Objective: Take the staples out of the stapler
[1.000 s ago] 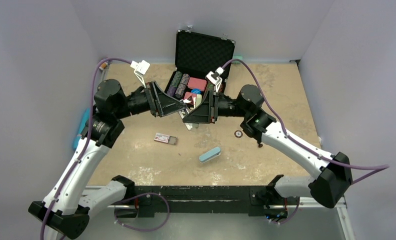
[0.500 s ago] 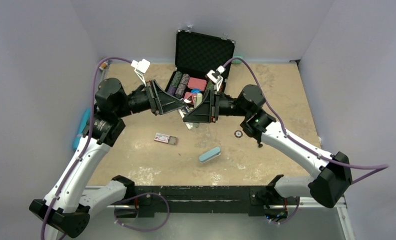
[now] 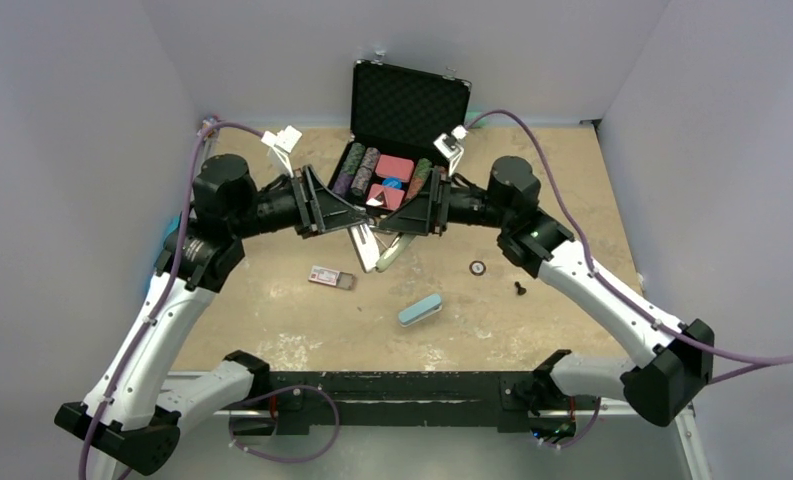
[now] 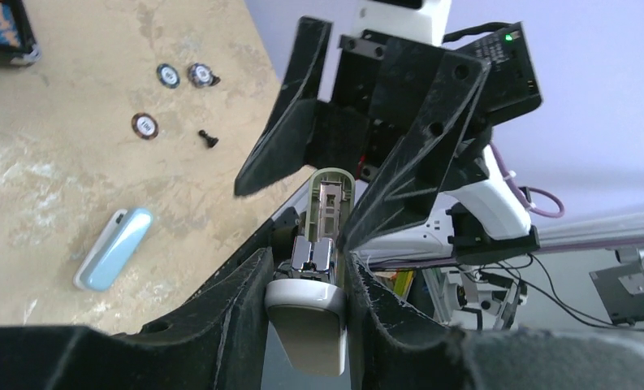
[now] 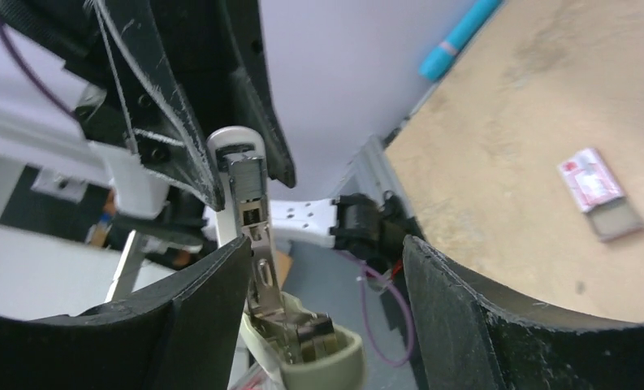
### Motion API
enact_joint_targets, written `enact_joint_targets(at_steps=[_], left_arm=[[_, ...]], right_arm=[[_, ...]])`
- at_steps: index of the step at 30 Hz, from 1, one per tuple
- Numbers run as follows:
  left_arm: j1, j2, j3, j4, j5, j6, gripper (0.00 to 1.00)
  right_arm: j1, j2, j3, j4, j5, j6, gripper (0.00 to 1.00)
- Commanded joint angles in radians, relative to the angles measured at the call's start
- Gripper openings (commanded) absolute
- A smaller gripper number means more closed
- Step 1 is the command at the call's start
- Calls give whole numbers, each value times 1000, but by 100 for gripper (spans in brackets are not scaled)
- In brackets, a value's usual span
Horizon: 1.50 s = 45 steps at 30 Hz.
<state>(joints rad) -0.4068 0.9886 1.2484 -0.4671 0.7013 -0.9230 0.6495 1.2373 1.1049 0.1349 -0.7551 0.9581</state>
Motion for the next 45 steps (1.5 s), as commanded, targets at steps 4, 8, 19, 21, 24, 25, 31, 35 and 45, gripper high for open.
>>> enact_joint_targets(at_steps=[4,8,19,21,24,25,31,35,45], left_arm=[[-3,0,63,-223,-107,32,0],[-3,15,53,-301,-171,30,0],[-3,63,-93,-332,-277,-39,0],[-3,80,-117,-311,-274,-41,0],[-3,119,-135,-288,-267,-30,0],[-3,135,-137,-283,-266,-24,0],[-3,203,-168,-232,-277,-17,0],[-3,261,-162,-198,-271,-23,0],[-3,351,-143,-170,-283,-7,0]], right_arm=[[-52,-75,55,-281,148,-193,73],[-53,-54,88,-339,205,-223,73],[-54,70,163,-415,257,-256,27],[-52,87,148,-403,255,-246,22],[-47,121,132,-392,255,-244,15],[-45,136,132,-396,262,-248,13],[-28,258,174,-468,310,-287,0],[-1,353,204,-486,315,-310,0],[45,534,297,-530,307,-388,0]])
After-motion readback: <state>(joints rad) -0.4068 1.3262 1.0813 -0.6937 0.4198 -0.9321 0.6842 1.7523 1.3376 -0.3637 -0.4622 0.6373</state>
